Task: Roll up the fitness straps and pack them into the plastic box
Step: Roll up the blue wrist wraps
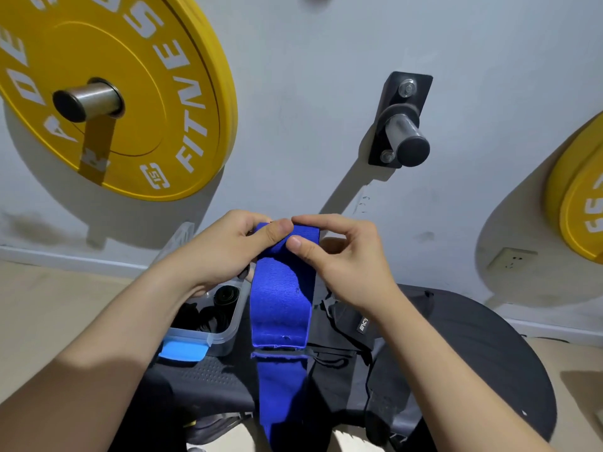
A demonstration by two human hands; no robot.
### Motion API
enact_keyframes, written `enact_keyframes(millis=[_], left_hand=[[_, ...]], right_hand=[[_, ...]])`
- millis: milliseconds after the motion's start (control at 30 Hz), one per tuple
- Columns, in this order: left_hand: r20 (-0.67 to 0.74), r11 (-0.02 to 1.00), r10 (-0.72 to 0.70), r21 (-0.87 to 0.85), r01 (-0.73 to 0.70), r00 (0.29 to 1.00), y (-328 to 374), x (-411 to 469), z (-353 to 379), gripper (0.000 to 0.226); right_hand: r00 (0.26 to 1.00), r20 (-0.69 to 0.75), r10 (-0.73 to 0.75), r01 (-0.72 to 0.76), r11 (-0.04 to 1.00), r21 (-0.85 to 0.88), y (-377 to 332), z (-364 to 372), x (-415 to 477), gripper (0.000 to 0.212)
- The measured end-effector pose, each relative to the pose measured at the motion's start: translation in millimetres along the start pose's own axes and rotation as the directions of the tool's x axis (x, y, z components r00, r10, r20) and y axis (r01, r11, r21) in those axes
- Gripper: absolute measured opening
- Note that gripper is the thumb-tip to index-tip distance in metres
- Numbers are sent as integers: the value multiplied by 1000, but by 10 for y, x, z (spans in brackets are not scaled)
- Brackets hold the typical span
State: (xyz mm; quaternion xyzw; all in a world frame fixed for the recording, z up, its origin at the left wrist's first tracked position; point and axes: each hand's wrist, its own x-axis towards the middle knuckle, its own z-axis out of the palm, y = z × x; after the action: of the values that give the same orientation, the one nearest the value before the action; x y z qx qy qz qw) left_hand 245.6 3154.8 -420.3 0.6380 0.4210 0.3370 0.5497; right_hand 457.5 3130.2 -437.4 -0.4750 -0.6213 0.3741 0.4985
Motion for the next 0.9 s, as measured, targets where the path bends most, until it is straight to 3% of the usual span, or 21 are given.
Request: enact_keyframes(millis=[100, 167, 233, 333, 467, 567, 733, 833, 900], left_hand=[[-95, 980, 106, 180, -87, 990, -14, 19, 30, 41], [-112, 979, 148, 160, -129, 983, -19, 24, 39, 34], [-110, 987, 153, 71, -145, 982, -26, 23, 46, 34], [-90, 990, 70, -120, -81, 993, -43, 48, 94, 40], [-100, 998, 41, 53, -36, 994, -38, 44, 36, 54], [-63, 993, 118, 39, -116, 991, -13, 2, -14, 37], [-103, 978, 208, 23, -207, 973, 1, -12, -50, 42], [-65, 992, 127, 6, -126, 990, 33, -22, -20, 45], [-15, 997, 65, 41, -64, 998, 34, -23, -1, 59]], right_hand=[[995, 85, 50, -60, 990, 127, -49, -37, 31, 25], [972, 200, 120, -153, 976, 158, -85, -36, 37, 37], [962, 247, 120, -165, 972, 169, -88, -30, 36, 36], [979, 198, 43, -87, 972, 219, -88, -42, 47, 24], [974, 219, 56, -105, 969, 223, -49, -85, 40, 36], [952, 289, 100, -182, 945, 271, -66, -121, 27, 33], [956, 280, 83, -150, 962, 226, -54, -131, 40, 33], [972, 234, 12, -78, 959, 274, -55, -72, 6, 29], [973, 230, -16, -47, 963, 265, -47, -29, -18, 34]])
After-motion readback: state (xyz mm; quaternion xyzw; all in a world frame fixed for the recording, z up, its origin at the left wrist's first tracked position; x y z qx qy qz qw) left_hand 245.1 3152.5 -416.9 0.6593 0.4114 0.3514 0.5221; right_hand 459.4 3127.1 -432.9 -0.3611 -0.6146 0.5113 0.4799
